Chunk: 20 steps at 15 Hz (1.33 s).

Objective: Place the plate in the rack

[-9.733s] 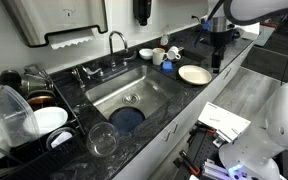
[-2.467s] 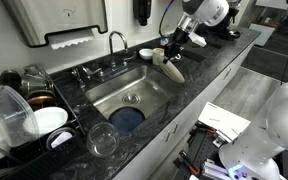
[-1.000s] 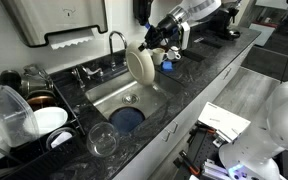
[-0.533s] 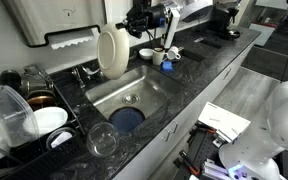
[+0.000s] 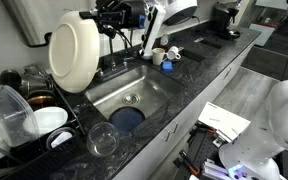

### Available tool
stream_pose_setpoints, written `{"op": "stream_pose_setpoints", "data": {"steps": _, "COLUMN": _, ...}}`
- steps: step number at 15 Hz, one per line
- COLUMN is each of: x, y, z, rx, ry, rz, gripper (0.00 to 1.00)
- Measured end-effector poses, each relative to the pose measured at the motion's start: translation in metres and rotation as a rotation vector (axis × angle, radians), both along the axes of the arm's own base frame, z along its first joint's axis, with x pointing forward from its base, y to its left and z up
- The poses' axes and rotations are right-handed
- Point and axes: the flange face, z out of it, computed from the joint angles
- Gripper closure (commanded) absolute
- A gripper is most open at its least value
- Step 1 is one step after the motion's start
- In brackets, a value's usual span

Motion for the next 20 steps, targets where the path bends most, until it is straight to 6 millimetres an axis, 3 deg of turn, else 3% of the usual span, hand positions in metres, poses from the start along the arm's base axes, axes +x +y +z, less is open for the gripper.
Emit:
{"op": "stream_pose_setpoints", "data": {"steps": 5, "x": -0.010, "y": 0.074, "z": 0.002, "rx": -0.064, "ry": -0.065, "rz": 0.081, "gripper": 0.99}}
{"op": "stream_pose_setpoints", "data": {"steps": 10, "x": -0.012, "y": 0.126, "z": -0.003, "rx": -0.150, "ry": -0.118, "rz": 0.076, "gripper": 0.99}}
{"op": "stream_pose_setpoints", "data": {"steps": 13, "x": -0.008, "y": 0.142, "z": -0.009, "rx": -0.186, "ry": -0.139, "rz": 0.060, "gripper": 0.99}}
{"op": "stream_pose_setpoints", "data": {"steps": 20, "x": 0.013, "y": 0.156, "z": -0.020, "rx": -0.195, "ry": -0.191, "rz": -0.011, "gripper": 0.99}}
